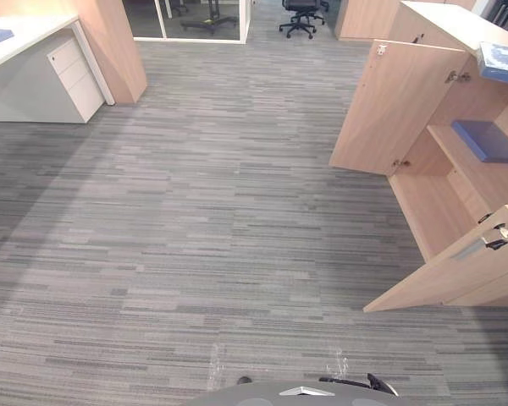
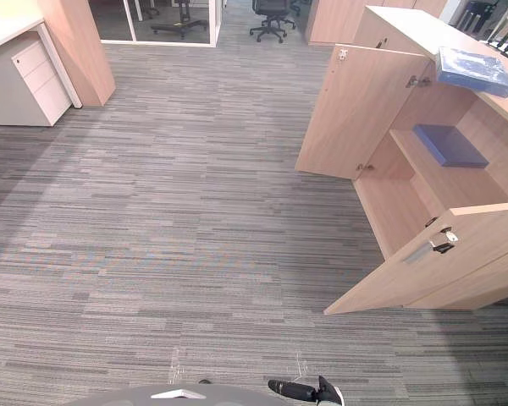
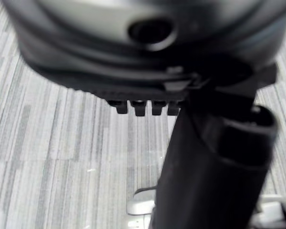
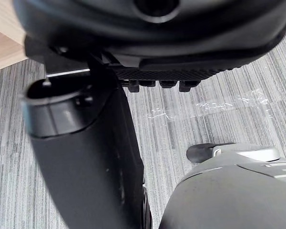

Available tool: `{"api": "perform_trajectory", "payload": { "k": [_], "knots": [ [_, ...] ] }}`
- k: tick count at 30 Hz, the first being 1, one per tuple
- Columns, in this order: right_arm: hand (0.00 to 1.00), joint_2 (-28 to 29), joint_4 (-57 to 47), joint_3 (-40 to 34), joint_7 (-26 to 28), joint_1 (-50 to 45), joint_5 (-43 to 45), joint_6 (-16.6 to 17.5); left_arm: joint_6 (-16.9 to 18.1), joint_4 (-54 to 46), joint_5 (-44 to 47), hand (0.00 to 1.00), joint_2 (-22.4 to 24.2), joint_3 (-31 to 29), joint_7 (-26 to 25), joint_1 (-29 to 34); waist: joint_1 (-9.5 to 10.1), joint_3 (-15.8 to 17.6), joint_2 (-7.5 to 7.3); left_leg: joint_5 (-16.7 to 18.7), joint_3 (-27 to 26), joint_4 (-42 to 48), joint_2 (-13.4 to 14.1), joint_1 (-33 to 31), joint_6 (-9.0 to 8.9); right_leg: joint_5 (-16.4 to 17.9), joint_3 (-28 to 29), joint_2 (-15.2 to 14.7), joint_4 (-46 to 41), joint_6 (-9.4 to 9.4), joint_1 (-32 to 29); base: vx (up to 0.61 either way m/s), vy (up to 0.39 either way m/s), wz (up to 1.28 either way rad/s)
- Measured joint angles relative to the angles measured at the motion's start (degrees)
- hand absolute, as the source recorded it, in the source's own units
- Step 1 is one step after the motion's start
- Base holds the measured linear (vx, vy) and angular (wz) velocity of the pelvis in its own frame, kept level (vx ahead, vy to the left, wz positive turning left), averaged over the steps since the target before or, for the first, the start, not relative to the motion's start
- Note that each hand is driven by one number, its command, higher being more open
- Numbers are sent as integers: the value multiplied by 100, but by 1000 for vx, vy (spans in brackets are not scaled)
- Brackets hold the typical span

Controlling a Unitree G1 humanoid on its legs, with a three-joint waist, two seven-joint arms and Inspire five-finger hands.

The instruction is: Walk over to the cabinet, pick up the folder, carry it to the office cabinet, place the folder inside the office cabinet, then close the office cabinet door

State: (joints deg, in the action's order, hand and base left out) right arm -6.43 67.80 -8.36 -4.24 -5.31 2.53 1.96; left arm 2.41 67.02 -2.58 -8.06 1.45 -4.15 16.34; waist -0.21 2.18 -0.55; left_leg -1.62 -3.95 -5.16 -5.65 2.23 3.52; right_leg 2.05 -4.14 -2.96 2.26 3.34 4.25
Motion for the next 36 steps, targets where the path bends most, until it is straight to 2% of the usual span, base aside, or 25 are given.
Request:
{"api": "perform_trajectory", "payload": {
  "k": [4, 7, 8, 9, 10, 11, 12, 15, 17, 18, 19, 20, 21, 22, 23, 24, 25, 26, 28, 29, 30, 32, 33, 34, 36],
  "knots": [
    [100, -8, 0, 14, 26, 5, 1, -3, 0, 0, 13, 100, -10, -6, 50, -1, 1, 0, 0, 51, -14, 27, 11, -39, -33, 23, 11, 19, -9, -34, -39, 10, -13, -2],
    [100, -5, 4, 91, 47, 78, 14, -3, 4, -15, 127, 100, -9, -175, 67, -87, 2, 116, -65, 515, -96, 936, 72, -517, -80, 161, 46, 31, -318, -91, -245, 20, -30, -8],
    [100, -18, 8, 91, 58, 125, 15, -3, 19, -49, 291, 100, 55, -362, 89, -113, 30, 252, -35, 981, -172, 1843, 227, -780, -159, 264, 105, 92, -433, -150, -179, -14, -28, -21],
    [100, -16, 0, 39, 63, 163, 15, -4, 26, -156, 322, 100, 140, -627, 108, -109, 88, 364, 7, 1313, -223, 2806, 394, -1042, -364, 384, 156, 179, -482, -223, -38, -23, -32, -21],
    [100, -12, -14, -7, 60, 165, 15, -2, 27, -217, 333, 100, 146, -732, 125, -108, 120, 393, 17, 1379, -224, 3383, 478, -1255, -436, 426, 161, 225, -537, -247, 12, -38, -31, -15],
    [100, -21, -27, -23, 40, 138, 18, -11, 31, -415, 445, 100, 235, -985, 158, -106, 166, 477, 54, 1416, -231, 4487, 646, -1741, -514, 540, 219, 280, -632, -330, 131, 39, 11, -16],
    [100, -37, -35, -30, 23, 126, 18, -38, 57, -473, 502, 100, 327, -1173, 165, -104, 226, 506, 74, 1558, -190, 5212, 786, -2043, -470, 646, 266, 311, -738, -340, 266, 73, 38, -16],
    [100, -31, -40, -87, 14, 138, 16, -50, 131, -477, 521, 100, 361, -1303, 183, -124, 282, 499, 71, 1717, -82, 5055, 972, -2431, -478, 807, 347, 196, -788, -235, 371, 115, 134, -20],
    [100, -36, -43, -119, 20, 164, 15, -48, 150, -504, 522, 100, 367, -1304, 186, -135, 308, 478, 37, 1625, 243, 4093, 1035, -2556, -596, 973, 496, -35, -830, -20, 378, 223, 280, -36],
    [100, -40, -43, -119, 17, 170, 14, -48, 150, -502, 523, 100, 367, -1306, 187, -134, 314, 475, 30, 1525, 499, 3614, 1051, -2587, -722, 1079, 607, -236, -817, 151, 395, 309, 393, -39],
    [100, -39, -38, -116, 9, 164, 14, -49, 150, -497, 522, 100, 359, -1310, 189, -119, 308, 476, 32, 1110, 290, 3562, 1077, -2590, -915, 1204, 677, -480, -736, 307, 501, 345, 422, -35],
    [100, -51, -18, -120, 15, 161, 14, -52, 153, -483, 520, 100, 373, -1309, 182, -89, 316, 452, 101, 963, 97, 3572, 1032, -2574, -796, 1243, 729, -587, -683, 338, 559, 416, 420, -28],
    [100, -88, 40, -133, 54, 212, 0, -78, 186, -438, 518, 100, 368, -1315, 140, -175, 324, 409, 6, 1153, -128, 3649, 892, -2563, -579, 1227, 778, -728, -886, 374, 539, 368, 301, -19],
    [100, -89, 50, -155, 83, 202, -2, -78, 202, -410, 485, 100, 351, -1311, 110, -206, 319, 392, 17, 1217, -161, 3644, 825, -2538, -533, 1210, 830, -748, -1043, 348, 500, 546, 371, -38],
    [100, -51, 59, -219, 100, 220, -4, -78, 211, -322, 469, 100, 317, -1315, 100, -222, 354, 365, 43, 1281, -352, 3552, 739, -2411, -404, 1141, 926, -746, -1298, 331, 444, 437, 270, -45],
    [100, -9, 73, -232, 106, 277, -14, -78, 210, -256, 464, 100, 319, -1327, 98, -195, 381, 308, -3, 1312, -555, 3416, 635, -2246, -200, 1036, 930, -781, -1614, 327, 414, 481, 321, -55],
    [100, 9, 76, -238, 109, 311, -28, -78, 211, -243, 459, 100, 317, -1331, 108, -178, 408, 268, -39, 1329, -657, 3338, 586, -2158, -92, 1017, 916, -813, -1785, 342, 362, 337, 253, -63],
    [100, 59, 73, -246, 128, 370, -183, -70, 211, -235, 446, 100, 313, -1338, 110, -162, 487, 232, -46, 1376, -868, 3156, 470, -1957, 32, 937, 915, -916, -2185, 273, 165, 360, 283, -58],
    [100, 134, 30, -366, 191, 416, -211, -66, 200, -207, 416, 100, 318, -1326, 113, -94, 468, 182, 37, 1376, -994, 2757, 231, -1559, 145, 656, 928, -1123, -3214, 227, -291, 274, 217, -33],
    [100, 184, -53, -545, 230, 430, -206, -69, 198, -200, 418, 100, 373, -1311, 113, 0, 433, 172, 91, 1315, -1053, 2358, 57, -1135, 244, 268, 795, -1303, -4187, -16, -628, 273, 203, 4],
    [100, 155, -118, -623, 229, 393, -211, -39, 180, -169, 420, 100, 374, -1305, 119, 28, 374, 191, 125, 1269, -1016, 2045, -92, -654, 320, 73, 484, -1485, -5188, -235, -858, 271, 185, 13],
    [100, 158, -177, -692, 200, 397, -213, -26, 146, -168, 420, 100, 371, -1302, 119, 157, 303, 237, 205, 1249, -880, 1659, -178, 19, 338, 302, -232, -1584, -6140, -493, -1015, 283, 141, 25],
    [100, 160, -182, -697, 163, 398, -212, -19, 143, -167, 422, 100, 375, -1305, 119, 186, 298, 248, 216, 1237, -815, 1479, -167, 343, 319, 558, -641, -1531, -6204, -480, -1065, 266, 104, 17],
    [100, 167, -182, -699, 143, 399, -212, -15, 140, -166, 426, 100, 372, -1311, 119, 191, 299, 247, 201, 1233, -786, 1414, -157, 453, 312, 717, -820, -1476, -6147, -464, -1119, 223, 48, 20],
    [100, 219, -284, -833, 138, 459, -204, -8, 143, -167, 432, 100, 361, -1322, 115, 147, 249, 260, 227, 1248, -637, 1350, -33, 595, 280, 1235, -1483, -1256, -5080, -348, -1385, 175, -24, 31]
  ]
}}
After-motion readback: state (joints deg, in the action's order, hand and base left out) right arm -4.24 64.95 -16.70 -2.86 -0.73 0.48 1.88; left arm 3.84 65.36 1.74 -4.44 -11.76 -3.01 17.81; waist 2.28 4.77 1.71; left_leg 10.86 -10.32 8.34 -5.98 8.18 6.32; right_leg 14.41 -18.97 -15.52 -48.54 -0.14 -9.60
